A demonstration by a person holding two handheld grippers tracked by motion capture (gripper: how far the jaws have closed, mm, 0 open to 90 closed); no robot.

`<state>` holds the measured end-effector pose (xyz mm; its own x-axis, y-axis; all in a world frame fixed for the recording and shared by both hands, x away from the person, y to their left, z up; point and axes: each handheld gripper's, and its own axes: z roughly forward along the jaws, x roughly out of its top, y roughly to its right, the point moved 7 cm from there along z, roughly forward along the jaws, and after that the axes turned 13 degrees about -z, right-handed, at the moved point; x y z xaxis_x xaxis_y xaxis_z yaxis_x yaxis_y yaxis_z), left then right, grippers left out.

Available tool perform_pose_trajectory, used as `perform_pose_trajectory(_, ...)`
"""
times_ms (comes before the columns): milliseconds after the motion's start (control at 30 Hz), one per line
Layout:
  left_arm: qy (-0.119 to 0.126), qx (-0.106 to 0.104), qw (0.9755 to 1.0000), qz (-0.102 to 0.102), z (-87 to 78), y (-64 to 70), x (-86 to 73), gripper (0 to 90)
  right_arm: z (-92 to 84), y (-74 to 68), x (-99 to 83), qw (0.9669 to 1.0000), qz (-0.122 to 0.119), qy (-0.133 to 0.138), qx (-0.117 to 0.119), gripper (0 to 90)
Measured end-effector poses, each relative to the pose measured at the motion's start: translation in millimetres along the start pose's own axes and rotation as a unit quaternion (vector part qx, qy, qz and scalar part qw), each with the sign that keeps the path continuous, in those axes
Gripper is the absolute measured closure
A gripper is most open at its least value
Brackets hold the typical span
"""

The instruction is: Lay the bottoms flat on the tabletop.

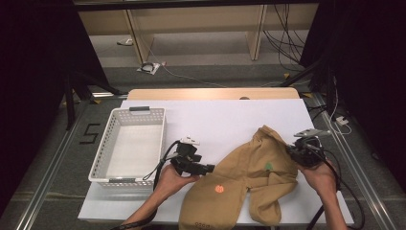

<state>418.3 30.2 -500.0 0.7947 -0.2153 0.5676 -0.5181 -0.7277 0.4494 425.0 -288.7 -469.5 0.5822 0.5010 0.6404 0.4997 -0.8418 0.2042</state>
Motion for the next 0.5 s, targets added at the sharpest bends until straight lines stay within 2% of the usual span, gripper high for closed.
perform_pose_trajectory(133,0.002,0.003,1.0,-0.008,0.3,-4.0,-0.1,28.8,0.9,15.5,-20.9,0.9995,0.023,-0.024,0.0,88.1)
perform_pose_trajectory(233,0.002,0.004,0.9999,-0.011,0.5,-5.7,-0.8,29.0,5.6,19.8,-31.2,0.9987,0.032,-0.039,0.0,88.2)
perform_pose_trajectory(500,-0.009,-0.001,0.9999,-0.005,6.8,-1.7,-6.9,31.1,20.0,20.1,-47.4,0.9964,0.022,-0.082,-0.004,88.2)
